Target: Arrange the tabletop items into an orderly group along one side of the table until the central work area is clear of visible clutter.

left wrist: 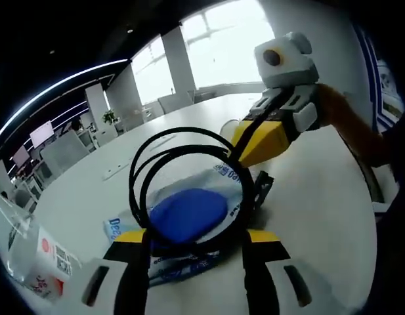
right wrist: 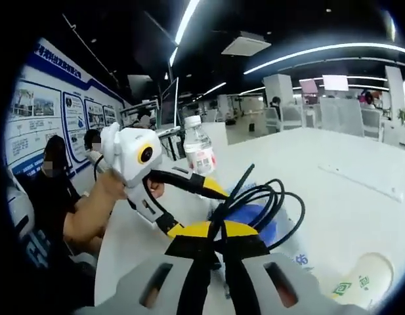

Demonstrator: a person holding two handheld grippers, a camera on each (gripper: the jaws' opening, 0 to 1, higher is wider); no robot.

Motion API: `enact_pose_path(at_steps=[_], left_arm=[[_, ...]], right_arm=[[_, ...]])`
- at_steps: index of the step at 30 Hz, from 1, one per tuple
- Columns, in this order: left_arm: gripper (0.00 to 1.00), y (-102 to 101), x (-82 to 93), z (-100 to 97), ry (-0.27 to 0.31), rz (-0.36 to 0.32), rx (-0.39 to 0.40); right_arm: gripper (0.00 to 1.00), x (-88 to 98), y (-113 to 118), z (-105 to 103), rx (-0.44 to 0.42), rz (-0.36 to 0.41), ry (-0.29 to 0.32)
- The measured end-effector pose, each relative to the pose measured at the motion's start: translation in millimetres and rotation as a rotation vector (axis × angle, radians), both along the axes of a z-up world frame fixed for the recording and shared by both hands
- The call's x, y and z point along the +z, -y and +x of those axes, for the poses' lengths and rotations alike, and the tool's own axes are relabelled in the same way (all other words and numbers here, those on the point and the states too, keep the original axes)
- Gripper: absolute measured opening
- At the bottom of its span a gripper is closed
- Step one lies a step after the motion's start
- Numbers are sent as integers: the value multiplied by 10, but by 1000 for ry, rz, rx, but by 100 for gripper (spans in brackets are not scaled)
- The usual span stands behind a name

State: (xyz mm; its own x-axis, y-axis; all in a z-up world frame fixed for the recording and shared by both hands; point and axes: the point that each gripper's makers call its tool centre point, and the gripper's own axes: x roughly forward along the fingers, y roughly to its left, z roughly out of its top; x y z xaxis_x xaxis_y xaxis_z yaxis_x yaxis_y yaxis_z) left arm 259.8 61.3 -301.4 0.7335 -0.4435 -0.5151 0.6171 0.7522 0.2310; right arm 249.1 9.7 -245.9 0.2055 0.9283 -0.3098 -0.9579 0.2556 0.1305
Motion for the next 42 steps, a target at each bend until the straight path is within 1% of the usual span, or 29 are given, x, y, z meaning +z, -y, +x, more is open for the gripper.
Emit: enact_pose_path(at_steps=[2, 4, 10, 16, 22, 25, 28, 29, 31, 34, 35, 42], left_arm=[[50, -13, 29, -14, 3, -5, 3], [50, 1, 37, -36, -2, -12, -2], [50, -20, 82, -46, 13, -15, 13], [50, -73, 77, -64, 14, -8, 30], [48, -94, 89, -40, 20, -38, 45], [38, -132, 109, -21, 40, -32, 59], [28, -157, 145, -37, 46, -57, 64], [26, -147, 139, -43, 50, -58, 72], [19, -172, 138, -40, 47, -56, 78], [10, -215, 134, -43, 55, -32, 90], [9, -223, 135, -41, 67, -15, 89], [7, -229, 187, -19, 91, -26, 97]], right_arm=[[1, 56, -5, -24, -2, 0, 22], [1, 82, 2, -22, -11, -4, 42], [0, 154, -1, -89, -14, 13, 53], [0, 218, -9, -138, -4, 23, 63], [0, 249, -33, -199, 19, 26, 76], [0, 253, -27, -199, 20, 26, 81], [0, 250, -19, -209, 25, 24, 80], [0, 253, -14, -214, 26, 23, 82], [0, 263, -12, -212, 27, 26, 82], [0, 284, -5, -209, 24, 32, 84], [0, 291, -4, -210, 24, 33, 85], [0, 305, -10, -253, 32, 28, 96]])
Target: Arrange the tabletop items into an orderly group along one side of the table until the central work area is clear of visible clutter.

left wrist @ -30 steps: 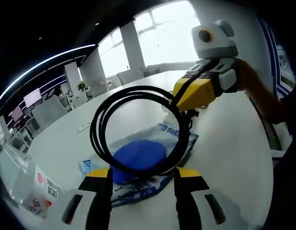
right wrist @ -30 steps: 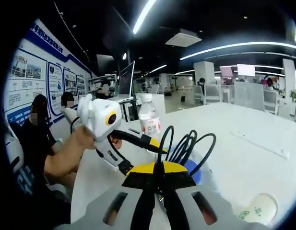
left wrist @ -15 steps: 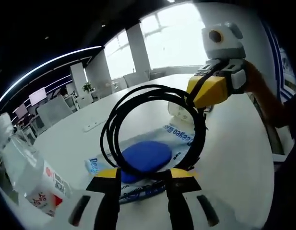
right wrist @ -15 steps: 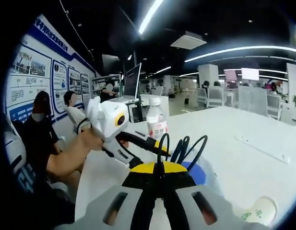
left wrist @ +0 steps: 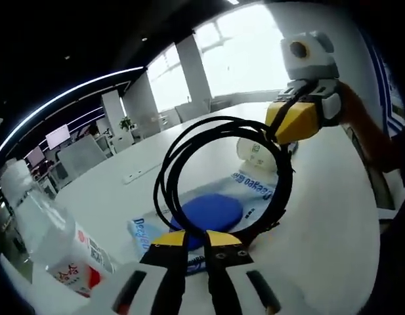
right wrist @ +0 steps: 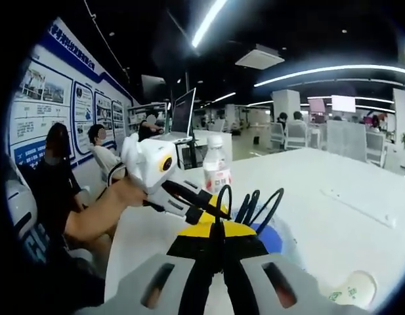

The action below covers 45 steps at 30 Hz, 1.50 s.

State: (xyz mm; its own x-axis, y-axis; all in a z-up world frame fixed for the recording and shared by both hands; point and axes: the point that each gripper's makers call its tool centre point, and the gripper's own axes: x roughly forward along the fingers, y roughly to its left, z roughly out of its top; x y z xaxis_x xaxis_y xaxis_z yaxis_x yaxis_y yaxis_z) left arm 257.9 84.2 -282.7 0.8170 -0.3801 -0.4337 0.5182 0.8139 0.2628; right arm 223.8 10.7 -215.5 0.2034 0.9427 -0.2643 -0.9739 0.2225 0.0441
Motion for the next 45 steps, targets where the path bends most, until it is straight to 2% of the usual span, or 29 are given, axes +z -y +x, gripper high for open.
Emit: enact_pose_path(at_steps=[9, 25, 34, 45], left_arm=[[6, 13, 117, -45, 31, -17, 1], [6, 151, 613, -96, 118, -47, -30], [5, 156, 763, -104, 149, -68, -37], [5, 165, 955, -134, 181, -60, -41]], right_arm=[[0, 96, 27, -40, 6, 4, 25], [0, 484, 201, -36, -7, 54, 99], [0, 640, 226, -30, -8, 67, 126], [0, 827, 246, -91, -4, 81, 161]])
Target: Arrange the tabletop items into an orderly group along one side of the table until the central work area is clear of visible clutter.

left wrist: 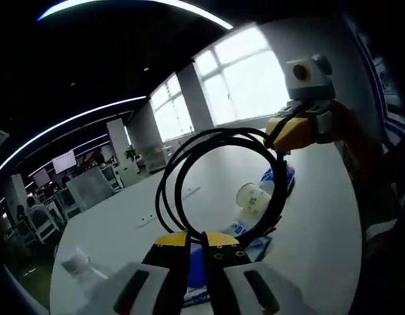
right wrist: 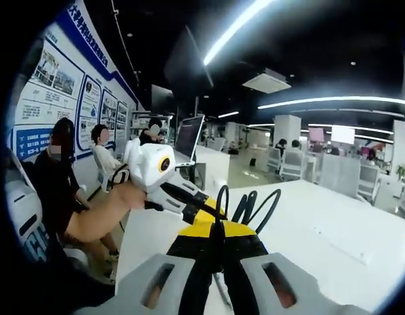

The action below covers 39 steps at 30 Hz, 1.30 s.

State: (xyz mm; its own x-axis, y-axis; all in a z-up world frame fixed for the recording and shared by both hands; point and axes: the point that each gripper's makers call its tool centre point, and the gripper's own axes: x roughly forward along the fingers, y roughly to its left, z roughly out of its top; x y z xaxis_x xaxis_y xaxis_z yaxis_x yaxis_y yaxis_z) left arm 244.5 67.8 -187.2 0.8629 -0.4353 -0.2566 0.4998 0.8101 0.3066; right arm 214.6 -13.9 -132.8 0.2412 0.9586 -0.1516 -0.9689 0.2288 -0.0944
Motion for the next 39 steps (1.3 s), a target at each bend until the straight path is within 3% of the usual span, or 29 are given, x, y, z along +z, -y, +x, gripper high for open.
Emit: enact_pose_path(at_steps=[7, 19, 26, 32, 39], left_arm=[[5, 82, 7, -2, 3, 2, -14], [5, 522, 5, 50, 7, 14, -102], [5, 836, -92, -114, 14, 46, -166], [5, 979, -70, -219, 36, 58, -217], [5, 1172, -165, -294, 20, 71, -282]], right_arm=[[0, 13, 88, -44, -9, 1, 6], [1, -1, 502, -109, -80, 12, 13], [1, -46, 763, -152, -117, 9, 19], [1, -26, 940, -247, -129, 17, 29], [1, -78, 1060, -391, -136, 6, 44]])
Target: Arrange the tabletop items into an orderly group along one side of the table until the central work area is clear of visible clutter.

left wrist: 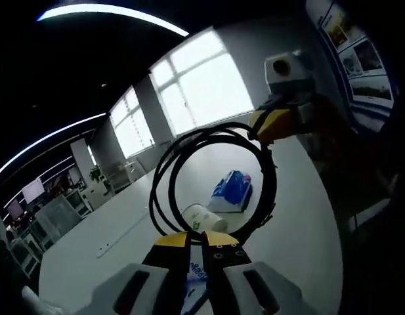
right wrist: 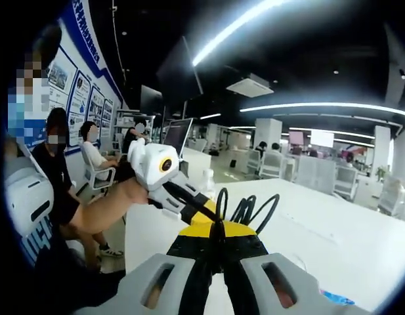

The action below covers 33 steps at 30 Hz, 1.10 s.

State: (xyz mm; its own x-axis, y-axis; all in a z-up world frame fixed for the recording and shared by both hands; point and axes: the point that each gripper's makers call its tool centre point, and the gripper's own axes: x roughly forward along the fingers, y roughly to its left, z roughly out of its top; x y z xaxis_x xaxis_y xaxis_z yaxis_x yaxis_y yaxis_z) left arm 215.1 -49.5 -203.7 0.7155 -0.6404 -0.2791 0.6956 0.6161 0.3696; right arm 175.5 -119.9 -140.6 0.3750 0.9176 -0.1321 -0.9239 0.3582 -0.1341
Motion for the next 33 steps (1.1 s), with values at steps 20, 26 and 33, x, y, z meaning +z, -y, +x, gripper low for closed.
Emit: enact_pose_path(at_steps=[20, 26, 33], left_arm=[[5, 503, -3, -100, 7, 5, -102], [5, 603, -29, -131, 8, 21, -135], [5, 663, -94, -136, -4, 35, -150]], right_arm=[[1, -26, 466, -262, -73, 24, 17], [1, -47, 565, -276, -95, 32, 16], [1, -117, 657, -249, -126, 49, -2]])
